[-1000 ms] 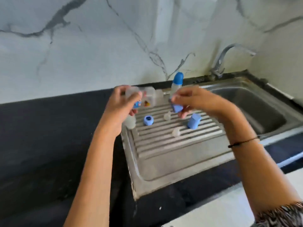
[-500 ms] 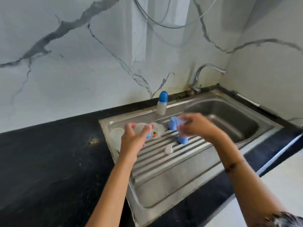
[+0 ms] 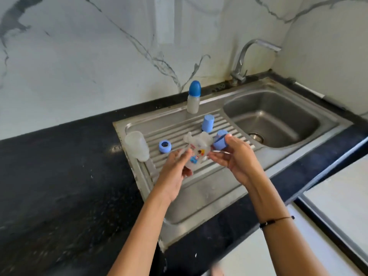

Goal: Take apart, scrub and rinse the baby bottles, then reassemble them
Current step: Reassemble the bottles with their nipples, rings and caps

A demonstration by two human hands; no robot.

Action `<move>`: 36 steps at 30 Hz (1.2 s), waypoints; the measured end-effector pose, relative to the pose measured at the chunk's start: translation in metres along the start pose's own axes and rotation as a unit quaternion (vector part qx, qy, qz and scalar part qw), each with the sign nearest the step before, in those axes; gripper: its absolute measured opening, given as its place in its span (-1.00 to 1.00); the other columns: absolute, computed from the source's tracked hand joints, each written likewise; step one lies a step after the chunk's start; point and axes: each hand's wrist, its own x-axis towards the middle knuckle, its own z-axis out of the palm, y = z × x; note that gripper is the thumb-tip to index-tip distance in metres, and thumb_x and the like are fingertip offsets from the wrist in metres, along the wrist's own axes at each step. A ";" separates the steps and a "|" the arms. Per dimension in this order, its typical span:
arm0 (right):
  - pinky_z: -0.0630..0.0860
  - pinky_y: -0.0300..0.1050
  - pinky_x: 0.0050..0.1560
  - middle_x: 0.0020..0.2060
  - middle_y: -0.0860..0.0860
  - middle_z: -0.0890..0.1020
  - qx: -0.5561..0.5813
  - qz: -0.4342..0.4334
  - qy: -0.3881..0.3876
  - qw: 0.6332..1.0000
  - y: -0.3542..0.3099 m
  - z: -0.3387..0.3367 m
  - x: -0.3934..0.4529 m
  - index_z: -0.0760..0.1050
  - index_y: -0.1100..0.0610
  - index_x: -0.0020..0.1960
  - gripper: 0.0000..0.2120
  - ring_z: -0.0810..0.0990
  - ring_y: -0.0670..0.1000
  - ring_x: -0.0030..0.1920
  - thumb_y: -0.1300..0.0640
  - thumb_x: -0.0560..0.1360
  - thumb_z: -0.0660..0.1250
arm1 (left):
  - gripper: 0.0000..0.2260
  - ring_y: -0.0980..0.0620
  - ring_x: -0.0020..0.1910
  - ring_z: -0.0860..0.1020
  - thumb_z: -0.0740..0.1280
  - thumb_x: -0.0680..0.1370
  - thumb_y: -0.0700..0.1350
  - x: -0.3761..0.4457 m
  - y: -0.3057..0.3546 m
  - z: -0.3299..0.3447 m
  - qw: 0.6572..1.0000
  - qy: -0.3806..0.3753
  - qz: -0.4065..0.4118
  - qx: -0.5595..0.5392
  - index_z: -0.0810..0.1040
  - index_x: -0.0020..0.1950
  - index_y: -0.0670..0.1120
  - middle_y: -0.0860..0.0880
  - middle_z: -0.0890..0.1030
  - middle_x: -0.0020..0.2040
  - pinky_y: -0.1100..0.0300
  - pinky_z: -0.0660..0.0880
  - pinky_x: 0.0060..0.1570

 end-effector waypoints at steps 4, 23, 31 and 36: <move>0.62 -0.14 -0.27 -0.19 0.19 0.62 -0.024 0.011 -0.002 1.000 0.003 -0.010 0.006 0.47 0.26 0.11 -0.73 0.63 0.03 -0.33 0.09 0.62 0.12 | -0.66 0.16 0.00 0.54 0.42 0.47 -0.21 -0.001 -0.028 0.003 0.985 -0.047 0.031 0.165 0.41 0.15 0.06 0.03 0.56 0.11 0.32 0.46 -0.06; 0.57 0.03 0.07 -0.17 0.12 0.65 -0.095 0.020 -0.068 0.993 0.031 -0.043 0.020 0.49 0.17 -0.04 -0.86 0.64 0.09 -0.14 0.11 0.58 0.23 | -0.29 -0.01 0.35 0.19 0.47 0.43 -0.03 0.002 -0.046 0.010 0.845 0.002 0.077 0.529 0.18 0.48 -0.04 -0.01 0.37 0.33 0.18 0.24 0.21; 0.53 -0.11 -0.14 -0.14 0.08 0.63 -0.167 -0.074 -0.121 0.976 -0.001 -0.024 0.032 0.40 0.14 0.02 -0.85 0.60 -0.02 -0.19 0.11 0.52 0.33 | -0.59 0.19 -0.01 0.47 0.34 0.54 0.01 -0.002 0.013 0.008 0.917 0.037 0.172 0.359 0.38 0.38 0.11 0.11 0.47 0.17 0.32 0.43 0.00; 0.52 -0.11 -0.19 -0.17 0.10 0.65 -0.180 -0.075 -0.230 0.954 -0.009 0.000 0.040 0.40 0.21 0.08 -0.77 0.61 -0.01 -0.22 0.04 0.57 0.24 | -0.55 0.16 0.07 0.52 0.38 0.52 -0.17 0.016 0.025 0.030 0.892 -0.010 0.253 0.374 0.40 0.38 0.07 0.09 0.52 0.16 0.33 0.47 0.10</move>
